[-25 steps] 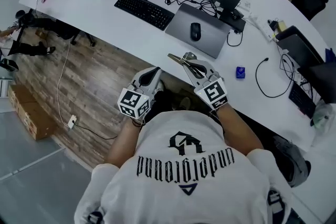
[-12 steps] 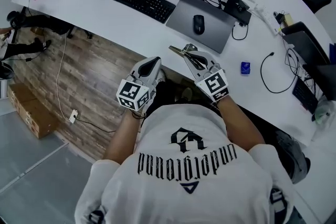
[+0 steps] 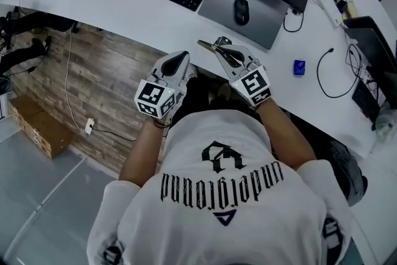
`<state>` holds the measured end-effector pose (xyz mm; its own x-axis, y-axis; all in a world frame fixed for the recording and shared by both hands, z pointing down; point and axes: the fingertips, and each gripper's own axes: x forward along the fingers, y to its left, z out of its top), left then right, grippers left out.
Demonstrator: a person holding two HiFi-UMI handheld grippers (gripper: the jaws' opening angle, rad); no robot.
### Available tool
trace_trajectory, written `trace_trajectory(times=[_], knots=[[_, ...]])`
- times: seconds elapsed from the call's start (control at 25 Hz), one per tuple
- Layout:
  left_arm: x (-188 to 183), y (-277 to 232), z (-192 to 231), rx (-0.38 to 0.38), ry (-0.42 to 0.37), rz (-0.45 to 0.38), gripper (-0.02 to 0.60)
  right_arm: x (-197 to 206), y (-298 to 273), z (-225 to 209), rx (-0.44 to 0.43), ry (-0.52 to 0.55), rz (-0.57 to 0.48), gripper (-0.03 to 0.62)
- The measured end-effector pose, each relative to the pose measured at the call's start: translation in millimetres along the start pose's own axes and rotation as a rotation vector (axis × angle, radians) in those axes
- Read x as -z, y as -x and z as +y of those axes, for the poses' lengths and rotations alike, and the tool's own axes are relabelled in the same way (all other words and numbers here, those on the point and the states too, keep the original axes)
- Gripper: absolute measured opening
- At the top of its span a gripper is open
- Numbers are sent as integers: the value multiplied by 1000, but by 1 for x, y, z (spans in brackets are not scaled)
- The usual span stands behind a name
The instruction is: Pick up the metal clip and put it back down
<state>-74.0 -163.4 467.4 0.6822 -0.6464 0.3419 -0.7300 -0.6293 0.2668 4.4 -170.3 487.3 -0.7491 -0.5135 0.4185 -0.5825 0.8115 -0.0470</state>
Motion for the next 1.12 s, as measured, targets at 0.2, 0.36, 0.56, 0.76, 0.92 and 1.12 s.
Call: trace_trajectory(times=[0.2,0.36,0.56,0.76,0.92,1.12], knots=[[8,-11,20,16,10,32,15,20,-24,-2,-3,-45,40,28],[20,-23,29,54,16,59,15,43,-46,-8,4,-83,90,28],[39,-35,39,80,35,101,15,77,-69,-13,1,-148,131,28],[52,-50,48,104,55,127,15,100,-85,-15,-17,-213,144,28],[56,-56,57,118,60,145,15,113,-99,-11,-39,-255,145,28],[62,-66,65,129,119,145,15,125,-106,-17,-38,-290,154,28]])
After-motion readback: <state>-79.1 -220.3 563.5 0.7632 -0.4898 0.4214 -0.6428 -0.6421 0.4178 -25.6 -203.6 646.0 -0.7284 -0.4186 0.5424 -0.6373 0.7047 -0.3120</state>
